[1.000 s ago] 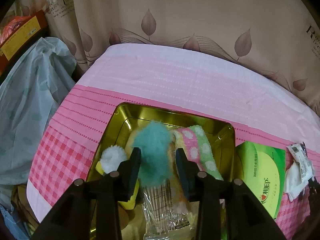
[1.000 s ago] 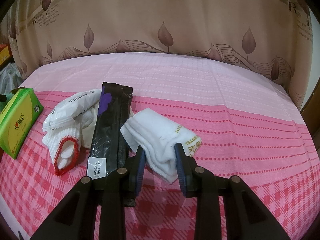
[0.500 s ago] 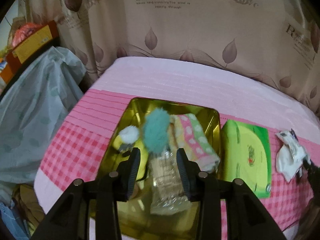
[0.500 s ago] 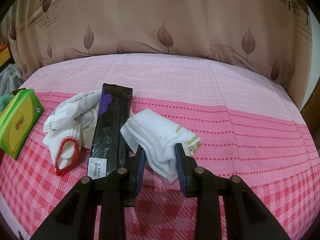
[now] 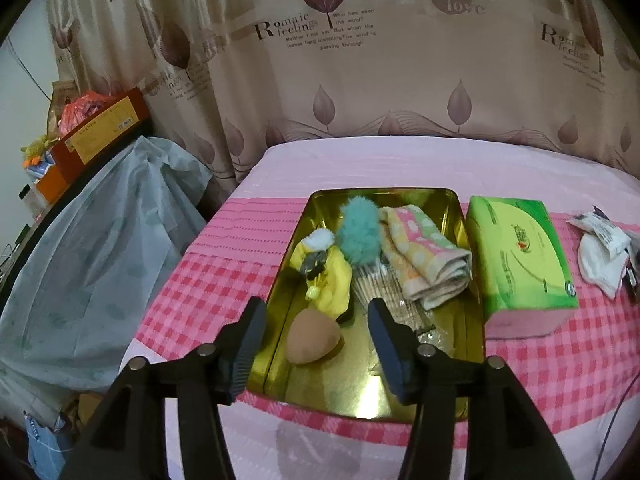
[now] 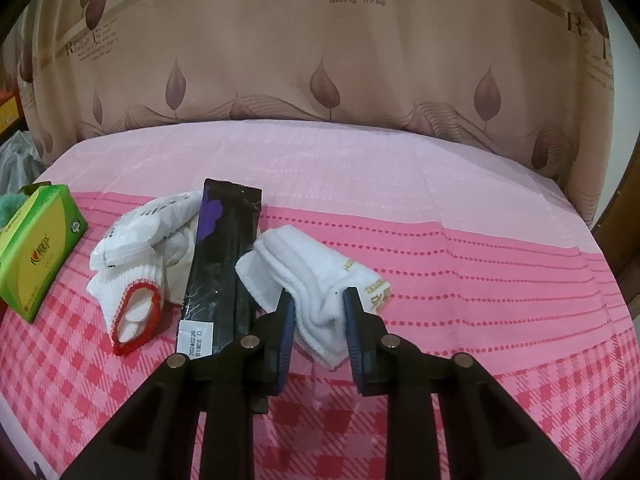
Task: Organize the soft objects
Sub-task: 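Carry the white socks into the gold tin and open the right tool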
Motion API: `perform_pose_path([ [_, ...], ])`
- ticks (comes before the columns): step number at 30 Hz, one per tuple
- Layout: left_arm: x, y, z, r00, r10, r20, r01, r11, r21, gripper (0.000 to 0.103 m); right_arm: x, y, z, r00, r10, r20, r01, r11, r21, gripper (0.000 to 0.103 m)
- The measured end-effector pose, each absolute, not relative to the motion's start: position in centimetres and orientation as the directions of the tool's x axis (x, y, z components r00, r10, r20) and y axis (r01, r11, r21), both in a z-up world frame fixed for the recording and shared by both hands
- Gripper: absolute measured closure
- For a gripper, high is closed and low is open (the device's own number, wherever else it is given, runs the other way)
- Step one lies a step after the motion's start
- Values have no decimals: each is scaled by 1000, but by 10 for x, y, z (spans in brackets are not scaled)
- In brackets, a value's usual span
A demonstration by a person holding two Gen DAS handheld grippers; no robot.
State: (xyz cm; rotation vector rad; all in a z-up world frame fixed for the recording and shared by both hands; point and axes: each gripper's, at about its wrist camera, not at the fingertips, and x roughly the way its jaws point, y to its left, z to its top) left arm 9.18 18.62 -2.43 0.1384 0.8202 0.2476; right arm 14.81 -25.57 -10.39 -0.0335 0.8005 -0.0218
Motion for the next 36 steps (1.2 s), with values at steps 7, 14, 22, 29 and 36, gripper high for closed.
perform_pose_path([
  [7, 81, 201, -23, 692, 268, -670, -212, 963, 166, 47, 145, -254, -102, 692, -84, -717, 39, 996, -79, 83],
  [14, 79, 202, -23, 695, 298, -654, -236, 954, 185, 45, 142, -248, -89, 688, -124, -716, 60, 992, -113, 84],
  [22, 80, 204, -24, 691, 293, -661, -239, 955, 173, 45, 132, -236, -64, 708, -109, -697, 48, 993, -107, 84],
  [29, 81, 210, -24, 682, 293, -670, -258, 954, 154, 45, 123, -218, -42, 737, -39, -675, 0, 998, -58, 84],
  [36, 77, 214, -20, 695, 303, -651, -282, 949, 141, 45, 114, -198, -28, 751, 49, -659, -63, 998, 2, 84],
])
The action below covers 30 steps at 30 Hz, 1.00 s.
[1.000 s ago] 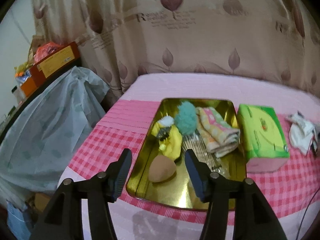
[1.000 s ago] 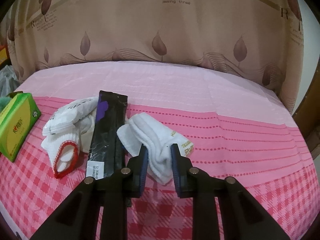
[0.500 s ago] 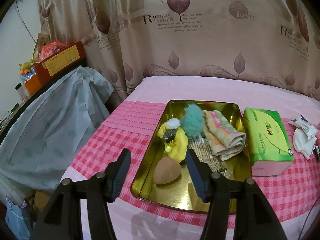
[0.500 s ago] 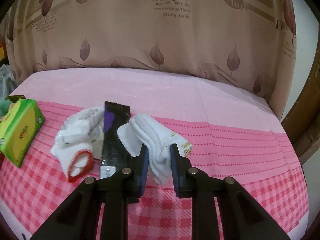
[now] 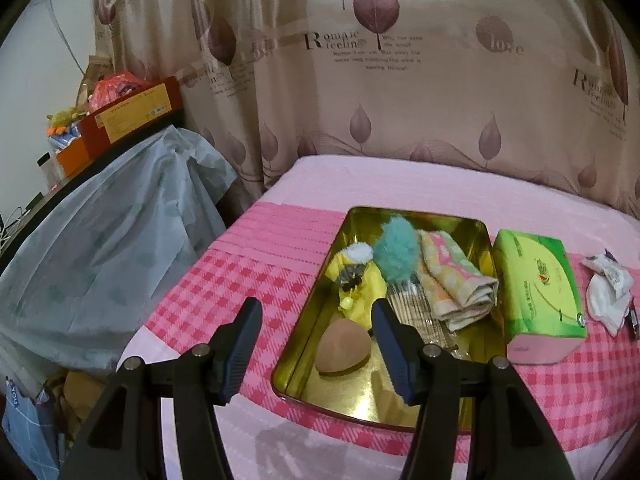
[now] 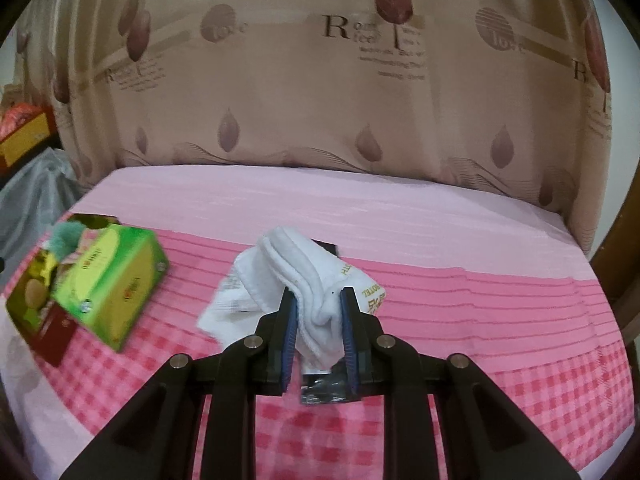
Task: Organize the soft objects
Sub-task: 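Carry the white socks into the gold tin and open the right tool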
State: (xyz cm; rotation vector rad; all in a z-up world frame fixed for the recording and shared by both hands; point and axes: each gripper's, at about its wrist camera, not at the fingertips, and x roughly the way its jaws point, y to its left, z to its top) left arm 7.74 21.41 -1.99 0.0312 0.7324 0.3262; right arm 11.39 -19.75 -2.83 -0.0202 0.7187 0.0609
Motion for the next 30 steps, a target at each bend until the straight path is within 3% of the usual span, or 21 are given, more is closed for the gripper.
perform_pose_path([
  [8, 76, 218, -18, 690, 318, -651, -305, 942, 137, 45, 109, -152, -7, 751, 147, -643, -178, 984, 17, 84],
  [19, 67, 244, -8, 684, 359, -635, -417, 907, 64, 45, 100, -33, 0, 646, 408, -645, -449, 887, 111, 84],
  [30, 59, 285, -14, 622, 354, -699, -544, 837, -61, 45, 107, 65, -15, 554, 465, -690, -583, 809, 77, 84],
])
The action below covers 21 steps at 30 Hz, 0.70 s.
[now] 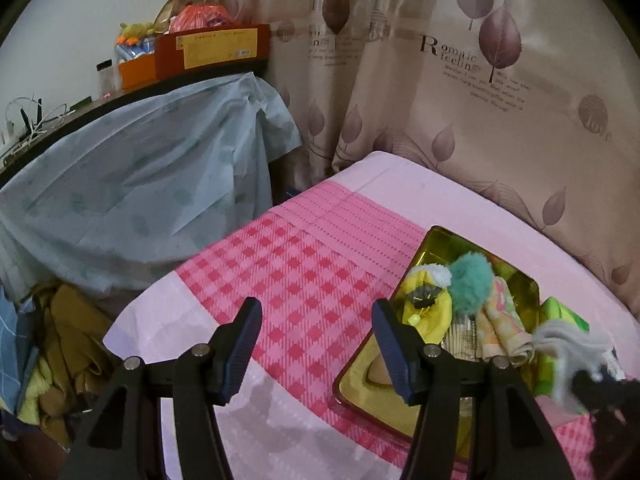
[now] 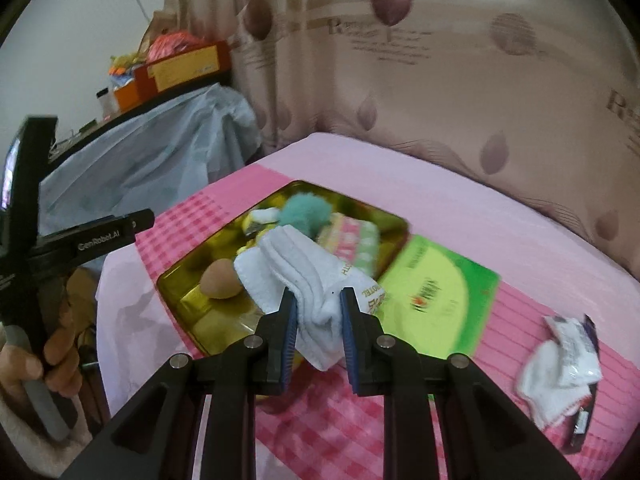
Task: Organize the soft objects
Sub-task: 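Carry the white socks into the gold tin and open the right tool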
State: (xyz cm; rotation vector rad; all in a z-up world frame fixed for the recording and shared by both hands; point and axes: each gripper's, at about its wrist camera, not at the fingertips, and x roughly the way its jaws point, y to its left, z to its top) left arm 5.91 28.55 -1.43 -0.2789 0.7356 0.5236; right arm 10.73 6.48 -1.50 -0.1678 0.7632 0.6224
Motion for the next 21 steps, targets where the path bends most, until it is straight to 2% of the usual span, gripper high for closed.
perform_pose_path([
  [13, 59, 285, -14, 628, 338, -701, -538, 839, -78, 45, 119, 114, -55, 491, 422, -763, -627, 779, 27, 83],
  [19, 61, 285, -15, 626, 335, -704, -536, 841, -76, 45, 119, 114, -63, 478, 414, -775, -629, 777, 27, 79],
  [21, 61, 285, -16, 624, 336, -705, -537, 840, -75, 45, 118, 114, -64, 470, 415, -780, -632, 775, 31, 74],
])
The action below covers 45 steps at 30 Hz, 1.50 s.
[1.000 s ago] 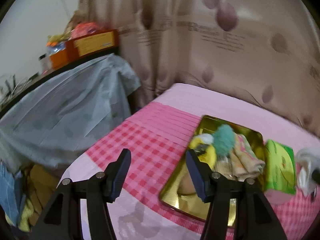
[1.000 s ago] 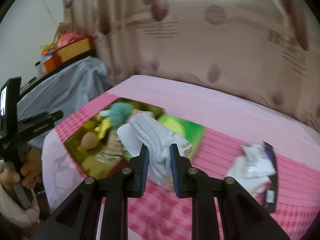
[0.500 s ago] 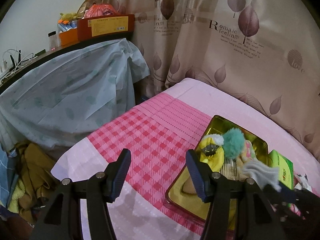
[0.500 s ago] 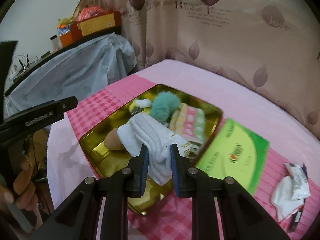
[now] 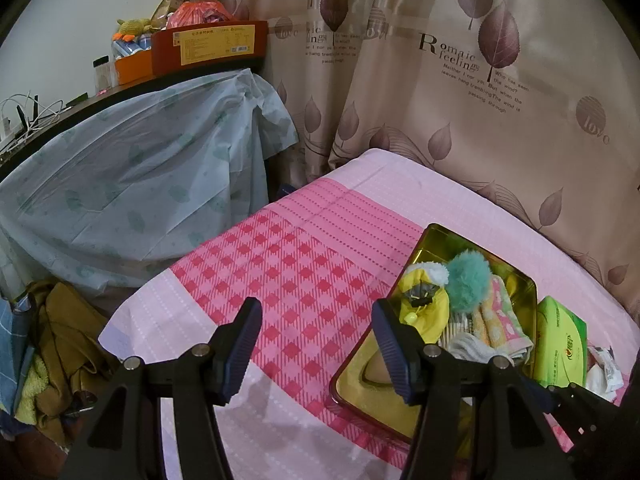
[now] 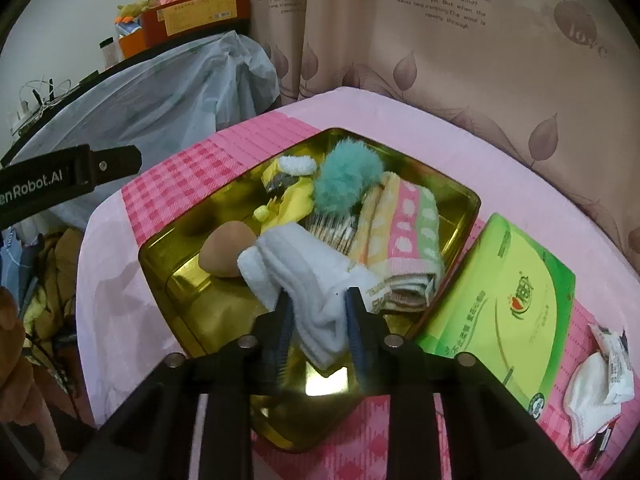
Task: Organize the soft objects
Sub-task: 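Carry the white socks into the gold tin and open the right tool, then grasp the black-and-purple packet with the right tool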
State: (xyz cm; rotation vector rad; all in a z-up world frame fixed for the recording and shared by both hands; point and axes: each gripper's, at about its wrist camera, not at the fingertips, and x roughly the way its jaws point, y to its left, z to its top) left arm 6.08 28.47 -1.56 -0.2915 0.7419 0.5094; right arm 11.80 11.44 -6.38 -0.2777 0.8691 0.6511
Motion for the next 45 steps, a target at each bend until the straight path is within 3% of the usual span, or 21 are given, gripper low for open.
perform_pose_path([
  [3, 61, 285, -15, 625, 337, -704, -536, 841, -74, 45, 116, 114, -63, 466, 425, -776, -637, 770, 39, 61],
  [5, 61, 284, -16, 625, 337, -704, -536, 841, -73, 45, 113, 112, -60, 474, 428, -770, -635, 772, 38, 43],
  [6, 61, 284, -16, 625, 337, -704, -537, 840, -73, 45, 111, 110, -58, 481, 431, -764, -636, 771, 34, 41],
  [16, 60, 283, -17, 625, 335, -706, -532, 844, -71, 45, 96, 60, -30, 526, 467, -711, -600, 796, 78, 39],
  [28, 60, 280, -17, 624, 339, -704, -529, 846, -61, 45, 122, -108, -27, 677, 226, -700, -282, 959, 37, 39],
  [35, 59, 277, -16, 624, 345, -701, -518, 855, -40, 45, 143, -201, -51, 676, 65, -734, -76, 997, 18, 41],
  [45, 65, 264, -19, 630, 340, -698, -471, 882, 6, 45, 178, -220, -87, 613, 62, -788, -49, 998, 41, 48],
])
